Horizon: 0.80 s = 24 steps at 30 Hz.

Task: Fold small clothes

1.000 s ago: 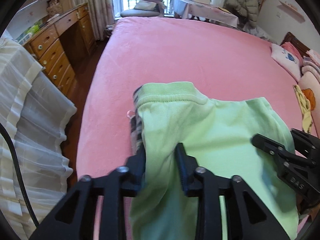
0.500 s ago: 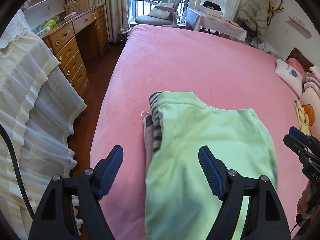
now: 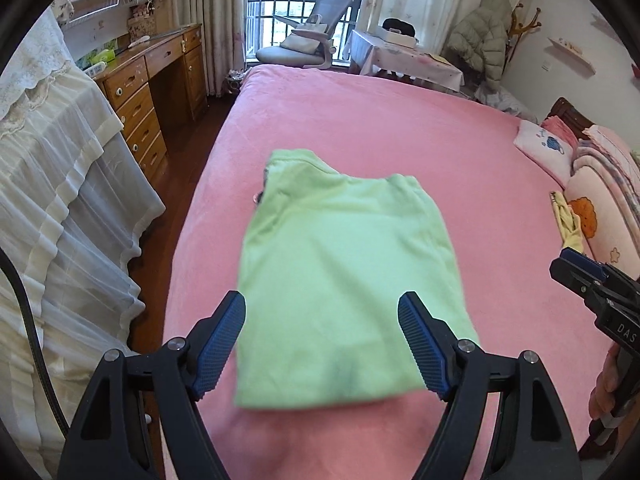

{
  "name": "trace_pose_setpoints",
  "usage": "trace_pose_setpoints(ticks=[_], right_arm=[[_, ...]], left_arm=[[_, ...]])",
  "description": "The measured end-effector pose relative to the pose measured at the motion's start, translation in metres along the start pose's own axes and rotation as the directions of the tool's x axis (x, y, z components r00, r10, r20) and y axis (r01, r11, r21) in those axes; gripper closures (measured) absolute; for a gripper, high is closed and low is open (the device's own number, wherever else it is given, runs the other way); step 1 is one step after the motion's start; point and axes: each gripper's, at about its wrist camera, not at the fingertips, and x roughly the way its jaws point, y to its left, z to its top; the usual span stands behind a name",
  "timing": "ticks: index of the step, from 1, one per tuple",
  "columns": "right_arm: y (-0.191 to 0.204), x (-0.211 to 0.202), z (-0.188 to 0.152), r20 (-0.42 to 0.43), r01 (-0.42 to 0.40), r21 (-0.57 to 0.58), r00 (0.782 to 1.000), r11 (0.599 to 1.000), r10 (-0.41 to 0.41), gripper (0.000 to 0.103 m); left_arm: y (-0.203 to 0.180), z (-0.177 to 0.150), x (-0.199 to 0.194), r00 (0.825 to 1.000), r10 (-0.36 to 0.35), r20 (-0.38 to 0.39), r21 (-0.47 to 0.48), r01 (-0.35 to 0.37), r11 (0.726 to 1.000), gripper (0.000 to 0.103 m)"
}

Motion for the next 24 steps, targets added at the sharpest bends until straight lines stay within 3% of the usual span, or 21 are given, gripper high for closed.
trace_pose_setpoints(ticks=[6,10,15,19,24], right_arm=[[-0.004,-0.059,-0.026,-0.011,0.002,0.050,1.000,0.999,-0.001,0.056],[-0.009,-0.104,-0.042,-0.032,-0.011,0.089,0.999,0.996,0.014,0.056],[-0.013,-0.156,-0.062,-0.047,-0.018,0.063,0.999,0.998,0.021,0.056],[-0.024,-0.196,-0.076,-0.031,0.009,0.022,0.999,1.000,-0.008,0.056],[-0.048,-0.245,-0.100,-0.020,0.041,-0.018,0.999,0.999,-0.042,0.056]], left_arm=[[-0.040,-0.034,-0.058,0.999,-0.038,0.001,-0.038,0.038,0.999,0.025],[-0.067,-0.051,-0.101,1.000,-0.014,0.007,-0.047,0.014,0.999,0.025],[-0.101,-0.075,-0.151,1.000,-0.014,0.010,-0.091,0.015,0.996,0.021],[-0.137,-0.096,-0.175,0.999,0.038,0.000,-0.082,-0.038,0.996,0.021],[-0.186,-0.122,-0.195,0.999,0.038,-0.021,-0.086,-0.039,0.996,0.021]])
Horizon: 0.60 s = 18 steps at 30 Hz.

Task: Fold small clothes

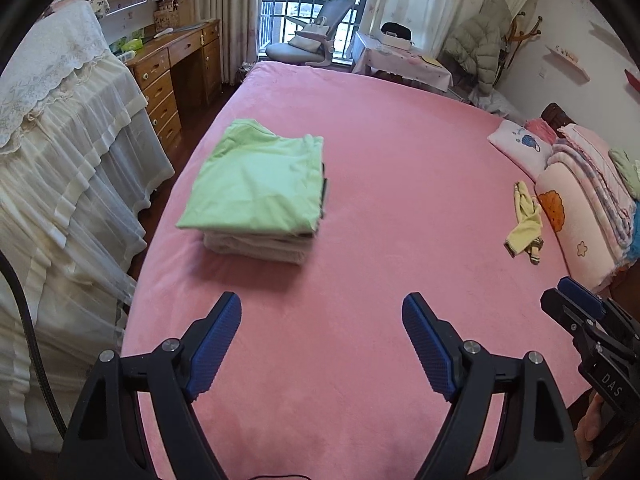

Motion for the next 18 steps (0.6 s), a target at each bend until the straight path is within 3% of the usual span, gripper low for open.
trace_pose_setpoints(ticks=[9,16,18], right_arm=[[-0.056,-0.058,-0.048,-0.002,0.085,0.006,0.996,0.996,-0.085,0.056],[-0.087,-0.084,-0.073,-0.023,0.110,0.026,0.994,0.994,-0.110,0.051],[-0.091,-0.089,-0.078,-0.032,0.123,0.029,0.992,0.992,-0.122,0.049]], left_arm=[[-0.084,-0.057,-0.029,1.000,-0.013,-0.012,-0.062,0.012,0.998,0.015],[-0.134,-0.085,-0.054,0.996,0.087,0.014,-0.039,-0.086,0.996,0.014],[-0.145,-0.090,-0.062,0.993,0.114,0.033,-0.023,-0.113,0.993,0.010]])
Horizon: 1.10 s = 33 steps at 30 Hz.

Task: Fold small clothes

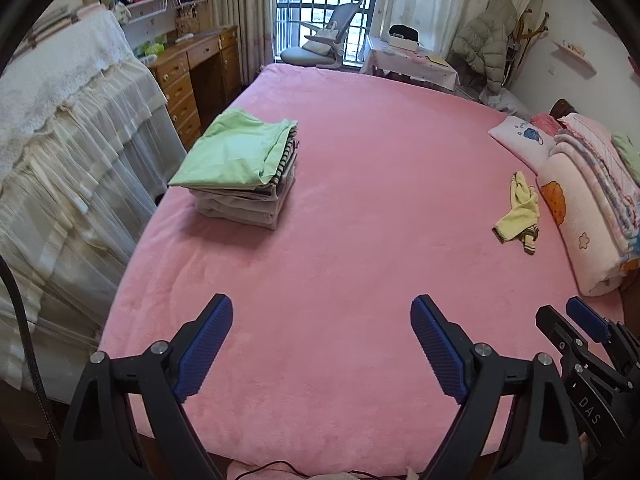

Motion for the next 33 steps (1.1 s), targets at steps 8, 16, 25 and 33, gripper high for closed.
trace_pose_setpoints(ticks=[8,16,25,33], right_arm=[[-0.012,-0.013,-0.010,-0.018,0.018,0.047,1.000,0.999,-0.017,0.040],[-0.009,-0.020,-0.015,-0.018,0.032,0.049,0.999,0.998,-0.031,0.040],[-0.013,-0.027,-0.015,-0.010,0.042,0.060,0.999,0.997,-0.041,0.040],[-0.016,-0.025,-0.015,-0.022,0.043,0.066,0.999,0.997,-0.042,0.040]], left_arm=[[-0.026,-0.009,-0.015,1.000,-0.009,0.016,0.058,0.008,0.998,0.006],[-0.032,-0.014,-0.018,1.000,-0.013,0.010,0.066,0.012,0.998,0.006],[-0.027,-0.013,-0.017,1.000,-0.016,0.006,0.068,0.016,0.998,0.006],[-0.027,-0.013,-0.016,1.000,-0.022,0.000,0.068,0.022,0.997,0.006]])
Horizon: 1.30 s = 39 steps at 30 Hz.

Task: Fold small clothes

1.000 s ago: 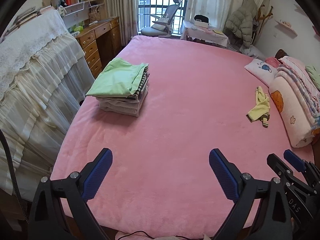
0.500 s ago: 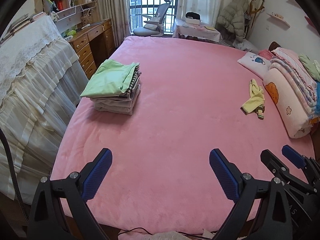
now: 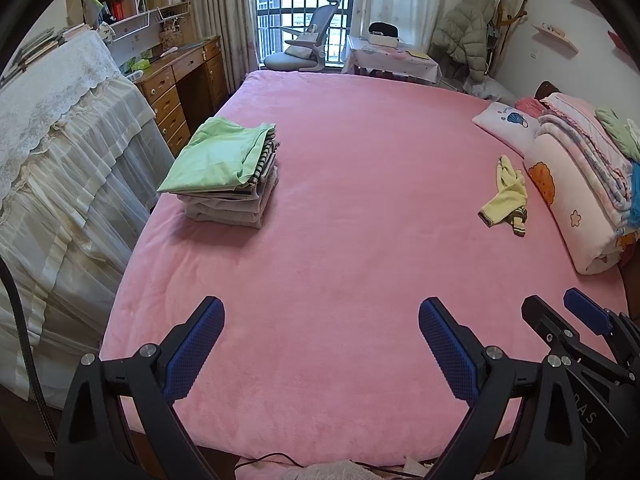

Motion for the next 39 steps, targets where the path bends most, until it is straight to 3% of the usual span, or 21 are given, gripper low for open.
trace_pose_setpoints(ticks=[39], right_arm=[[-0.005,0.008,0.005,-0.016,0.022,0.008,1.000,1.000,-0.022,0.040]], left_arm=[[0.006,0.017,0.020,0.999,-0.032,-0.026,0.038,0.033,0.999,0.006]])
